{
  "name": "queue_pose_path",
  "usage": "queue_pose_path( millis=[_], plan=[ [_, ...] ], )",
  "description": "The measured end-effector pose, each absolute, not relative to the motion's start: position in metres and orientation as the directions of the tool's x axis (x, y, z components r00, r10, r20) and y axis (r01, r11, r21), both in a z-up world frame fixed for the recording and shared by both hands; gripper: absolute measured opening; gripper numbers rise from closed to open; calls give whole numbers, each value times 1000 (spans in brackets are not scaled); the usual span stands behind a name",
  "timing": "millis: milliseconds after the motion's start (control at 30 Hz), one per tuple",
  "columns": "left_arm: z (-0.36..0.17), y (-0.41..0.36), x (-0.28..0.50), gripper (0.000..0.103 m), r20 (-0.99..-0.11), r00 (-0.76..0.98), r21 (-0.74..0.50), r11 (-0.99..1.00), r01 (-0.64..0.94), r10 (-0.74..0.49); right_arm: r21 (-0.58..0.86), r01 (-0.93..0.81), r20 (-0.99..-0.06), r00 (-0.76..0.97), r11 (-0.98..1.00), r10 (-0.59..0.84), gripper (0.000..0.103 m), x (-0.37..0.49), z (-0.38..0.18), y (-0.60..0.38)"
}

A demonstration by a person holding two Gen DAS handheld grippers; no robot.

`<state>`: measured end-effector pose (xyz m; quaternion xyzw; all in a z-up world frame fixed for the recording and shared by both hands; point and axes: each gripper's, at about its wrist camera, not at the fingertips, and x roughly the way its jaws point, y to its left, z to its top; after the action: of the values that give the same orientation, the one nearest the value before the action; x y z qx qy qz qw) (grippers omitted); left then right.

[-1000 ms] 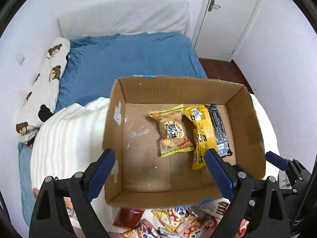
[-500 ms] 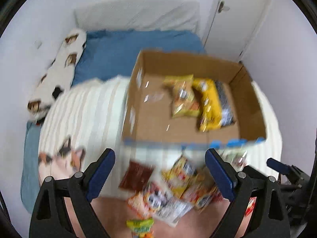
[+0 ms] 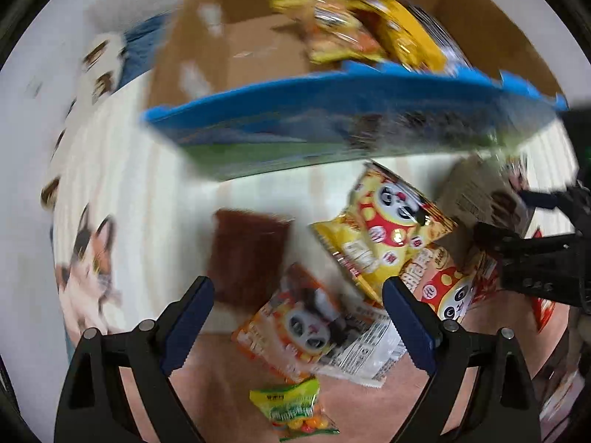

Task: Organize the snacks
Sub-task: 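Grasp the panda-print bag with the left tool while the right tool grasps the white Franzzi cookie pack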

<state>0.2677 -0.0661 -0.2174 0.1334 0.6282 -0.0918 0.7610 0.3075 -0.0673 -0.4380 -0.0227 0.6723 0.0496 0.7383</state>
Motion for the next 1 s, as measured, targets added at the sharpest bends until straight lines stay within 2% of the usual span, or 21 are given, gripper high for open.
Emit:
queue_pose_path(
  millis=[100, 167, 300, 367, 400, 633, 767, 867, 1000],
  plan=[
    [-231, -93, 275, 93, -979, 197, 130, 893, 430, 48, 26, -101, -995, 92, 995, 35, 82, 303, -443, -69],
    [-238, -110, 278, 93, -978, 202, 144, 849, 508, 45, 40, -63, -995, 88, 997, 45, 74, 296, -443, -76],
    [-255, -134, 288, 93, -985, 168, 129, 796, 592, 35, 98, 52, -993, 73, 994, 95, 69, 277, -444, -98],
    [-259, -139, 291, 77, -990, 144, 94, 802, 590, 10, 157, 130, -986, 70, 979, 149, 69, 265, -444, -113],
    [-262, -139, 292, 62, -993, 115, 60, 813, 579, -9, 172, 156, -984, 71, 973, 163, 69, 260, -445, -117],
    [-287, -101, 279, 61, -997, -53, -65, 967, 248, -53, 303, 332, -952, 61, 893, 300, 69, 211, -464, -140],
    [-297, -83, 257, 61, -986, -102, -143, 977, 157, -128, 375, 396, -920, 47, 838, 389, 69, 197, -473, -153],
    [-303, -82, 257, 62, -984, -103, -159, 976, 149, -144, 355, 385, -929, 44, 852, 367, 71, 204, -472, -159],
    [-310, -78, 256, 62, -988, -78, -140, 979, 147, -130, 221, 273, -975, 33, 937, 220, 71, 222, -464, -140]
  ],
)
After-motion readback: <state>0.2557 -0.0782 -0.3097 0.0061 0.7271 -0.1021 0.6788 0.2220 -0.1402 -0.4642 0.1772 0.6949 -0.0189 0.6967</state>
